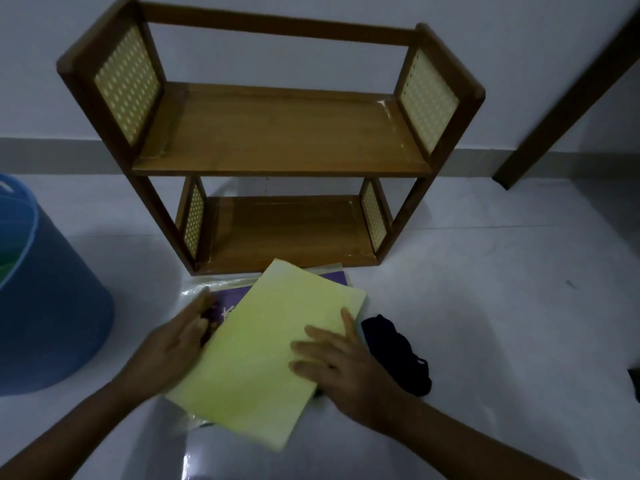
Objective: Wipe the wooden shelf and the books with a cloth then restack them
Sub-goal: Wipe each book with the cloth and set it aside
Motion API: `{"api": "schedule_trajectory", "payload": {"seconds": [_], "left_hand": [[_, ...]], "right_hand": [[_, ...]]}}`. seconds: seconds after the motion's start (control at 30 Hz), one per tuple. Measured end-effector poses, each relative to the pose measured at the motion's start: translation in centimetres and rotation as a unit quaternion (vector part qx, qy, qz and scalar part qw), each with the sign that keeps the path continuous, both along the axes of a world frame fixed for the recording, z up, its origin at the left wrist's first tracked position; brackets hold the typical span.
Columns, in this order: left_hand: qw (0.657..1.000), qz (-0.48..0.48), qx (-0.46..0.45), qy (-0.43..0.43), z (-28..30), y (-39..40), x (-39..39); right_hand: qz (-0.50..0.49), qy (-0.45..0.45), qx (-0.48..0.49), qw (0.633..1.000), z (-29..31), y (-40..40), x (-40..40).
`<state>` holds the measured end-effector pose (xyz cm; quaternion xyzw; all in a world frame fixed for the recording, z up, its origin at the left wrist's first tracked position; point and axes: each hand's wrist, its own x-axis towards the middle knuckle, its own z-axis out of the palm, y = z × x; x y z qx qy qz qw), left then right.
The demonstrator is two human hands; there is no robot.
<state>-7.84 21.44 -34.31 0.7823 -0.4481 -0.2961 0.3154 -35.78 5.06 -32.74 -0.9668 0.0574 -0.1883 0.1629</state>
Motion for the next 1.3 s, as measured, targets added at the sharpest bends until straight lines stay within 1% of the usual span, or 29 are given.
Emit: {"api": "schedule_trajectory", "payload": {"seconds": [0.03, 0.07, 0.1, 0.17, 0.2, 0.23, 0.27, 0.3, 0.33, 0.4, 0.47, 0.53, 0.6, 0.63, 0.67, 0.7, 0.73, 0.77, 0.8, 0.9, 1.0, 1.1, 1.2, 1.27, 1.3], "left_hand": [[0.999, 0.027, -0.020, 0.006, 1.3, 0.0, 0.7], [0.998, 0.034, -0.051, 0.011, 2.9, -0.1, 0.8], [0.995, 0.033, -0.090, 0.038, 4.8, -0.7, 0.1], [0.980, 0.014, -0.164, 0.113, 8.3, -2.8, -2.9], [0.969, 0.003, -0.202, 0.140, 9.5, -4.1, -4.6], [0.958, 0.004, -0.241, 0.158, 10.2, -5.3, -6.3], [0.945, 0.031, -0.278, 0.171, 10.4, -6.3, -7.8], [0.935, 0.075, -0.302, 0.172, 10.4, -7.0, -9.1], [0.929, 0.124, -0.313, 0.151, 10.1, -7.6, -10.0], [0.933, 0.182, -0.293, 0.103, 8.8, -7.9, -11.3], [0.940, 0.204, -0.259, 0.081, 7.9, -7.8, -12.6], [0.944, 0.207, -0.247, 0.076, 7.9, -8.2, -13.5], [0.943, 0.170, -0.275, 0.077, 8.7, -9.3, -14.8], [0.943, 0.133, -0.286, 0.101, 9.2, -10.1, -15.9], [0.941, 0.086, -0.293, 0.148, 9.9, -11.0, -17.2], [0.934, 0.041, -0.286, 0.210, 10.5, -12.0, -18.7], [0.921, -0.004, -0.265, 0.286, 11.1, -13.3, -20.1], [0.910, -0.037, -0.233, 0.342, 10.8, -15.0, -21.8], [0.905, -0.051, -0.202, 0.370, 10.5, -16.9, -23.1], [0.914, -0.030, -0.125, 0.384, 7.4, -22.3, -25.5], [0.909, -0.002, -0.035, 0.415, 4.5, -25.5, -26.4], [0.907, -0.007, 0.020, 0.422, 2.0, -26.7, -26.5], [0.911, -0.048, 0.045, 0.408, 0.3, -26.5, -25.3], [0.926, -0.096, 0.040, 0.364, 0.5, -25.9, -24.2], [0.938, -0.126, 0.021, 0.323, 0.9, -25.3, -23.3]], "right_hand": [[-0.016, -0.029, 0.061, 0.998, 2.0, -0.5, 0.3], [-0.030, -0.057, 0.135, 0.989, 4.3, -1.0, 0.5], [-0.048, -0.085, 0.209, 0.973, 6.8, -1.5, 0.6], [-0.096, -0.125, 0.344, 0.926, 10.7, -2.5, 0.3], [-0.109, -0.143, 0.409, 0.895, 11.8, -3.1, 0.1], [-0.113, -0.164, 0.459, 0.866, 12.2, -3.8, -0.3], [-0.113, -0.182, 0.487, 0.847, 12.5, -4.4, -0.6], [-0.122, -0.189, 0.495, 0.839, 12.5, -4.8, -0.7], [-0.132, -0.183, 0.504, 0.834, 12.4, -5.1, -0.7], [-0.153, -0.152, 0.513, 0.831, 10.8, -5.4, -1.0], [-0.170, -0.123, 0.518, 0.830, 9.3, -5.4, -1.5], [-0.192, -0.127, 0.516, 0.825, 8.9, -5.8, -2.5], [-0.222, -0.162, 0.512, 0.814, 9.7, -6.8, -4.0], [-0.248, -0.184, 0.506, 0.806, 10.1, -7.7, -5.2], [-0.281, -0.203, 0.494, 0.797, 10.7, -8.6, -6.4], [-0.320, -0.214, 0.473, 0.793, 11.2, -9.6, -7.6], [-0.358, -0.210, 0.452, 0.789, 11.5, -10.8, -8.8], [-0.398, -0.193, 0.436, 0.784, 11.3, -12.2, -10.3], [-0.430, -0.170, 0.425, 0.778, 10.9, -13.6, -11.3], [-0.503, -0.091, 0.390, 0.766, 7.8, -17.5, -14.1], [-0.541, -0.035, 0.321, 0.776, 3.3, -20.0, -15.3], [-0.564, -0.004, 0.305, 0.768, 0.1, -21.3, -15.1], [-0.571, 0.025, 0.306, 0.761, -1.2, -22.0, -14.4], [-0.558, 0.048, 0.294, 0.774, -1.0, -21.2, -13.2], [-0.534, 0.057, 0.282, 0.795, -0.7, -20.2, -12.4]]}}
